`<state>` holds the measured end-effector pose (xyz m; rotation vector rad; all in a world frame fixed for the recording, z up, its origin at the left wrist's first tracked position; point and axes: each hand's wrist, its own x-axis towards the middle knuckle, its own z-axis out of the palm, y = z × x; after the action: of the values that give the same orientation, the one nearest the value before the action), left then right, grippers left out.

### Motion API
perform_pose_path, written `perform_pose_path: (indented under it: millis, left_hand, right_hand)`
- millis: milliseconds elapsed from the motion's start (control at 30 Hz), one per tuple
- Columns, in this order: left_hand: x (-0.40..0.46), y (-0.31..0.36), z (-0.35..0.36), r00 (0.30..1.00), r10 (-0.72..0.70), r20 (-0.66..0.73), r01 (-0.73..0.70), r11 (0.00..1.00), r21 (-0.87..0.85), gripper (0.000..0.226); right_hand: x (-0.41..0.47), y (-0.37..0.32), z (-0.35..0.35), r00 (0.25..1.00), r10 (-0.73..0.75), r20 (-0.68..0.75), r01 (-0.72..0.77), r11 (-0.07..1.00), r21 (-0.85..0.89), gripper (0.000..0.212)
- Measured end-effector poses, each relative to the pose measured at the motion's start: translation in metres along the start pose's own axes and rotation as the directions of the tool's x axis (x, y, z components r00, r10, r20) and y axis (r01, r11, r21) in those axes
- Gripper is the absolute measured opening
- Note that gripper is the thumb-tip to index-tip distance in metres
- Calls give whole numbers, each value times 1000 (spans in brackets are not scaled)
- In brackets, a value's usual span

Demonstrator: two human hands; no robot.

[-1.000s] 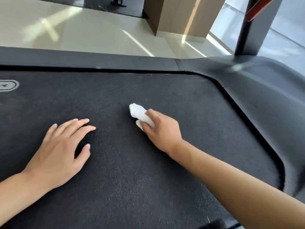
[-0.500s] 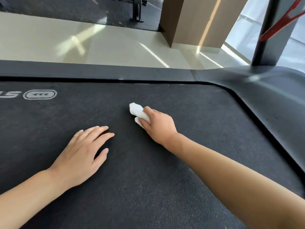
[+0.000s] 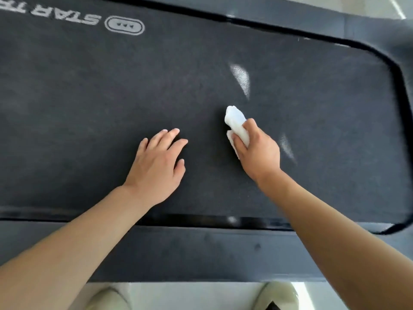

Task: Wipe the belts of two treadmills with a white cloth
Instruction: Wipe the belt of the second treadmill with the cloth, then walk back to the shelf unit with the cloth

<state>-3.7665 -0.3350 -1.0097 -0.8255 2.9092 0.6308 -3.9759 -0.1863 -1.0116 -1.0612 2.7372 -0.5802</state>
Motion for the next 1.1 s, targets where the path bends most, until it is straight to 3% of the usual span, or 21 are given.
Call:
perform_pose_path:
  millis: [133, 333, 800, 1100]
  left_hand:
    - [-46, -17, -20, 996, -82, 23, 83, 996, -22, 48]
    - [-88, -60, -63, 980, -194, -36, 192, 979, -65, 50]
    - [-187, -144, -155, 881, -433, -192, 400, 897, -188, 50]
    - [-267, -168, -203, 762, -594, -257, 546, 803, -237, 50]
  right_hand:
    - [-19, -31, -6, 977, 161, 142, -174, 981, 81, 32]
    - [-29, -100, -4, 965, 229, 130, -253, 945, 209, 24]
    - [-53, -301, 5, 960, -72, 269, 15, 978, 209, 25]
    - [-88, -403, -4, 886, -333, 323, 248, 928, 278, 24]
